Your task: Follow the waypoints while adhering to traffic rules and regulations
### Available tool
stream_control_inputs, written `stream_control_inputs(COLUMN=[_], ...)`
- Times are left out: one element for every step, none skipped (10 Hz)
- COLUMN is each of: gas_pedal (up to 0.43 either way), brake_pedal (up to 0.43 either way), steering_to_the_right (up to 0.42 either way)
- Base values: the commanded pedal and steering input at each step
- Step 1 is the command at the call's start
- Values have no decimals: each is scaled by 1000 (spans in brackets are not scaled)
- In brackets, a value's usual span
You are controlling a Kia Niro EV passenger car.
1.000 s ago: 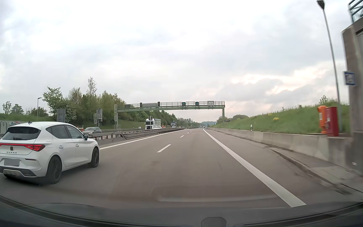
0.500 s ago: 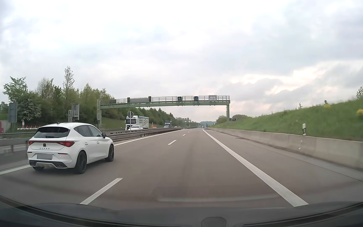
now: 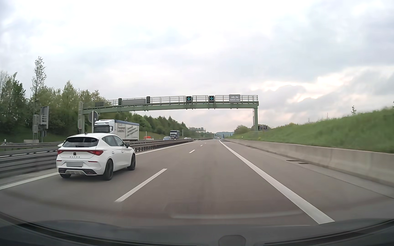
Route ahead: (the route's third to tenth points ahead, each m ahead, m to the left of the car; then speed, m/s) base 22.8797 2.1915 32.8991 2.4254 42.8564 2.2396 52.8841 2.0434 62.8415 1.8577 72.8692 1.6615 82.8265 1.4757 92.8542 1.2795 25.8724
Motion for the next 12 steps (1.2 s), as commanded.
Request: stream_control_inputs(gas_pedal=[209, 209, 209, 209, 209, 220, 228, 248, 248, 248, 248, 248], brake_pedal=[0, 0, 0, 0, 0, 0, 0, 0, 0, 0, 0, 0], steering_to_the_right=[1, 1, 1, 1, 1, 1, 1, 1, 1, 1, 0, 0])
